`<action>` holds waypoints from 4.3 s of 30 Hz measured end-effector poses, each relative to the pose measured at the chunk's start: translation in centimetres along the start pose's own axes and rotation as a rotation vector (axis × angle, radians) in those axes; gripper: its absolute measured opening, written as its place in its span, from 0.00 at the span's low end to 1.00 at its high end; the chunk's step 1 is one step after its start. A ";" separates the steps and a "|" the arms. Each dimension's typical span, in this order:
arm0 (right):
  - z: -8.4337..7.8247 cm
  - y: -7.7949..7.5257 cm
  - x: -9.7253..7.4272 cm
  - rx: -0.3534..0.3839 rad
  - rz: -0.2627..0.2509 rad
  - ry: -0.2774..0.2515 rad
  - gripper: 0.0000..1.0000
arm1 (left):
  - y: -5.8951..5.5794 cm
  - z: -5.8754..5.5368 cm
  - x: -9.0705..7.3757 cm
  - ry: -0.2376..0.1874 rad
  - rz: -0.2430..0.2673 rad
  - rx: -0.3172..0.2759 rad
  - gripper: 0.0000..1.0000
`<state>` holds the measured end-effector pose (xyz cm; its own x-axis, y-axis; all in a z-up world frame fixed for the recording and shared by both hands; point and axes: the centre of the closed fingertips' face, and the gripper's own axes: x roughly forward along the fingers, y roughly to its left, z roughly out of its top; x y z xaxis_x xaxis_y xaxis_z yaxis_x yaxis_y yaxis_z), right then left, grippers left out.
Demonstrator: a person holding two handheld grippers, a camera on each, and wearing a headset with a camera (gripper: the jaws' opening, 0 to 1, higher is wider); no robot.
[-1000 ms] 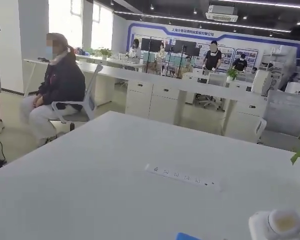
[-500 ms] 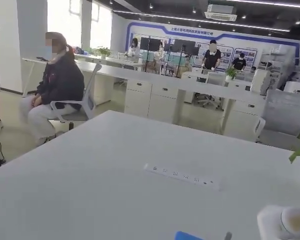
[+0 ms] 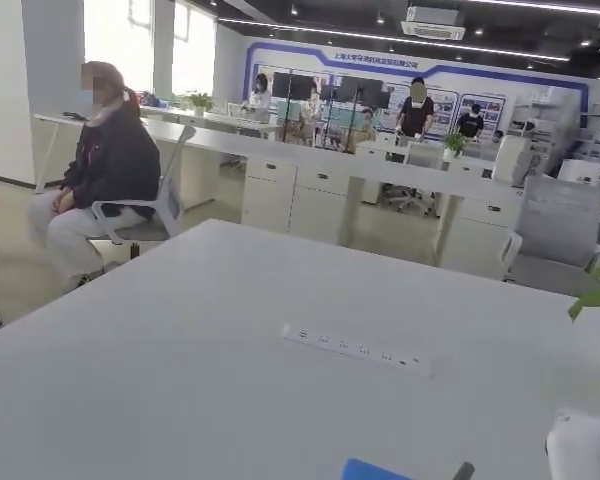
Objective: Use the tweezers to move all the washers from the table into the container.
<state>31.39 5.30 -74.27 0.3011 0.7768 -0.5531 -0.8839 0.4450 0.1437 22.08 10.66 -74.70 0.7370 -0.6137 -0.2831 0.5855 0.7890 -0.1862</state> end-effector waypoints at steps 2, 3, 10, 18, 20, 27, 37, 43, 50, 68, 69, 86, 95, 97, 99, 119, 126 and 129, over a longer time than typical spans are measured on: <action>-0.3 0.4 0.0 0.011 0.008 -0.003 0.04 | 0.0 0.0 0.0 0.001 0.000 0.000 0.92; -0.5 0.5 0.0 0.016 0.013 -0.002 0.04 | 0.0 0.0 0.0 0.000 0.000 0.000 0.92; -3.6 2.4 0.7 0.067 0.053 0.046 0.04 | 0.0 -0.1 0.0 0.004 -0.002 0.002 0.91; -7.0 4.0 1.8 0.110 0.088 0.111 0.04 | -0.1 -0.3 0.1 0.013 -0.004 0.004 0.91; -7.3 4.3 1.9 0.120 0.092 0.118 0.04 | -0.1 -0.3 0.1 0.012 -0.004 0.002 0.91; -7.7 4.8 2.0 0.128 0.097 0.122 0.04 | -0.2 -0.2 0.1 0.009 -0.013 0.002 0.92; -8.3 5.4 1.8 0.100 0.093 0.127 0.04 | -0.2 -0.3 0.1 0.017 -0.010 0.006 0.92; -8.4 6.0 1.7 0.002 0.089 0.136 0.04 | -0.3 -0.4 0.1 0.024 -0.012 0.011 0.92; -9.1 7.7 1.7 -0.135 0.088 0.166 0.06 | -0.4 -1.0 0.2 0.051 -0.019 0.018 0.92; -8.7 5.8 1.7 0.128 -0.137 0.039 0.04 | -2.5 -1.6 0.4 0.080 -0.132 0.062 0.91; -8.7 5.8 1.7 0.144 -0.138 0.034 0.04 | -2.6 -1.6 0.4 0.078 -0.139 0.061 0.91; -9.2 7.2 2.1 -0.102 -0.046 0.144 0.05 | -1.9 -2.0 0.2 0.096 -0.109 0.068 0.88; -9.1 7.8 2.7 -0.252 -0.028 0.195 0.04 | -1.9 -1.8 0.4 0.088 -0.099 0.087 0.88; -9.1 7.8 2.8 -0.258 -0.029 0.188 0.04 | -1.8 -2.0 0.5 0.093 -0.099 0.073 0.88; -9.0 8.0 2.9 -0.260 -0.027 0.172 0.04 | -1.7 -2.1 0.4 0.099 -0.094 0.045 0.88; -9.0 7.2 2.5 -0.159 -0.028 0.127 0.03 | -1.0 -1.7 0.4 0.082 -0.052 0.027 0.90; -7.3 6.7 1.7 -0.032 -0.018 0.070 0.03 | -0.5 -1.3 0.2 0.059 -0.027 0.020 0.90; -5.7 6.3 1.1 0.005 -0.012 0.025 0.03 | -0.7 -1.2 0.2 0.057 -0.034 0.030 0.89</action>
<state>24.07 6.41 -78.64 0.3026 0.7602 -0.5749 -0.8785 0.4564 0.1411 21.42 10.05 -75.76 0.6967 -0.6369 -0.3303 0.6205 0.7660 -0.1683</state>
